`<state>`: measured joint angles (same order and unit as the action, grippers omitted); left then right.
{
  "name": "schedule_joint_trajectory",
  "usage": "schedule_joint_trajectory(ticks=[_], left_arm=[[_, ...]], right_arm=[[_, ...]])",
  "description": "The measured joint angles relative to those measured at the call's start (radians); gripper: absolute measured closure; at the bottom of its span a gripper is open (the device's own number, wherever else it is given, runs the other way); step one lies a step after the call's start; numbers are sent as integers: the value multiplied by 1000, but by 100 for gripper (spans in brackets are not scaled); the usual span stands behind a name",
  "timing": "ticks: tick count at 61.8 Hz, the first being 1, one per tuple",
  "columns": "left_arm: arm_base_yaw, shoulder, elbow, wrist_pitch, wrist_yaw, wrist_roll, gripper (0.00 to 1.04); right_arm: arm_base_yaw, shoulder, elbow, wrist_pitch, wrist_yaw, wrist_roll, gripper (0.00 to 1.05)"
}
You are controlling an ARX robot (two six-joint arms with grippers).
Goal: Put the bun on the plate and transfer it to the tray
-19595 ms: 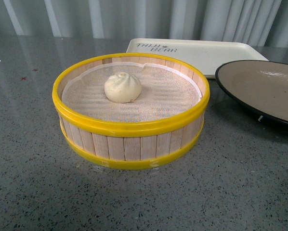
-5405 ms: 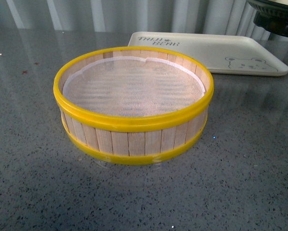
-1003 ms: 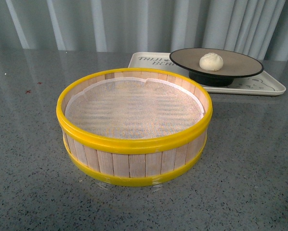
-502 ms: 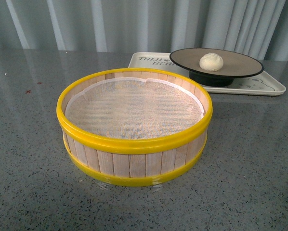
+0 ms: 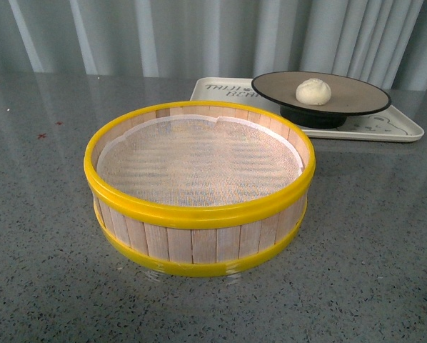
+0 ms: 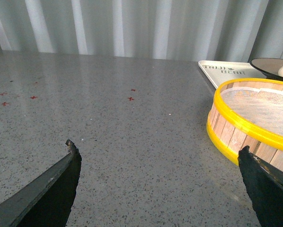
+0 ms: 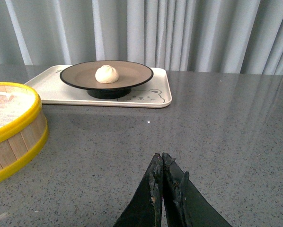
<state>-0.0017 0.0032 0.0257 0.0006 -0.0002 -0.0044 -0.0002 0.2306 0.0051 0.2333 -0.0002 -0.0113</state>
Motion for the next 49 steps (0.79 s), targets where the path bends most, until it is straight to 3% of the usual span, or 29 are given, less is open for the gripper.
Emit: schedule_joint_trajectory(ticks=[15,20,35,49], left_arm=[[0,0,0,0,0,0,7],[0,0,0,0,0,0,7],[0,0,0,0,0,0,7],[0,0,0,0,0,0,7]], right_arm=[[0,-62,0,-62,0,0,103],[0,-187,0,-222,-1,0,103],[0,-226,0,-232,-1,-1,102],[0,-227,0,-232,-1,0,62]])
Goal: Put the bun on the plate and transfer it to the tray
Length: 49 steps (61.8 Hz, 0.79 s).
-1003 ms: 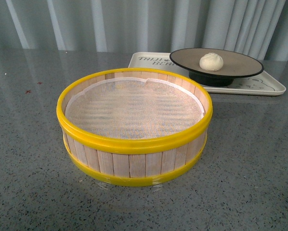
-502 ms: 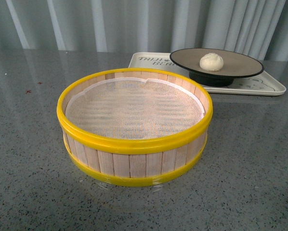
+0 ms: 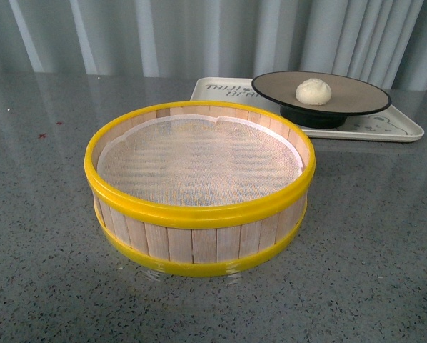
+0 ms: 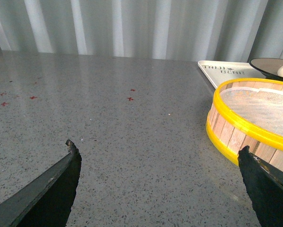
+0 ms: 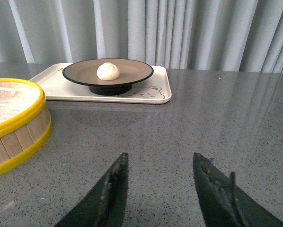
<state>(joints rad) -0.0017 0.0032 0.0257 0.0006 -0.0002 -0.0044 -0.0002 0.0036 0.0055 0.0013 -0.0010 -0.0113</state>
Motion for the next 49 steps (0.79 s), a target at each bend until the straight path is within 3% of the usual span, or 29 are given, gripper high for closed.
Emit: schedule_joint_trajectory(ticks=[20,49], left_arm=[[0,0,0,0,0,0,7],[0,0,0,0,0,0,7]], right_arm=[[0,0,0,0,0,0,8],[0,0,0,0,0,0,9]])
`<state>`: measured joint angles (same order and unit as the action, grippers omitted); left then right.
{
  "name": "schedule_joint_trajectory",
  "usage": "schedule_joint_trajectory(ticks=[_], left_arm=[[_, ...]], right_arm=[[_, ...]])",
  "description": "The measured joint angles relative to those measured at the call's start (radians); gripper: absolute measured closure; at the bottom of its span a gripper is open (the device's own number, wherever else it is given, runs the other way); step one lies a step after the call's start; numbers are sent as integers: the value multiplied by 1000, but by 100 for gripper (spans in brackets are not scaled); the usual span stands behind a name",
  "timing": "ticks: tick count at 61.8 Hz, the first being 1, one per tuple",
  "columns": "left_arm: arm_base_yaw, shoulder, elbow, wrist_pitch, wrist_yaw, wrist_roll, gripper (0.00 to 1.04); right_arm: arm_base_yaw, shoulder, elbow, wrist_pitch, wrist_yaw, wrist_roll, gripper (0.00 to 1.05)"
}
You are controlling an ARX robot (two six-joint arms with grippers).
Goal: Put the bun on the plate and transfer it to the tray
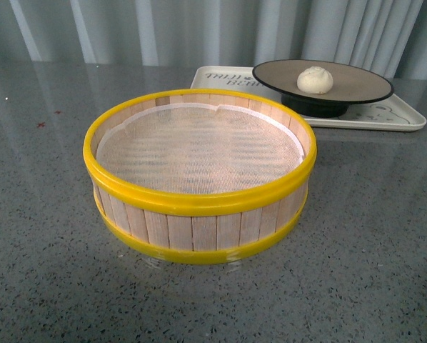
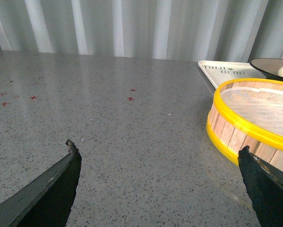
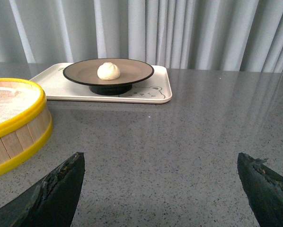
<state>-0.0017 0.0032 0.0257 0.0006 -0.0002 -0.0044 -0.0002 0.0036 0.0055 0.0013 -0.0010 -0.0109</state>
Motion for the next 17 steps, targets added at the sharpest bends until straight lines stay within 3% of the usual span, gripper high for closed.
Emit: schedule_joint_trajectory(ticks=[17], left_arm=[[0,0,0,0,0,0,7]], right_arm=[[0,0,0,0,0,0,9]])
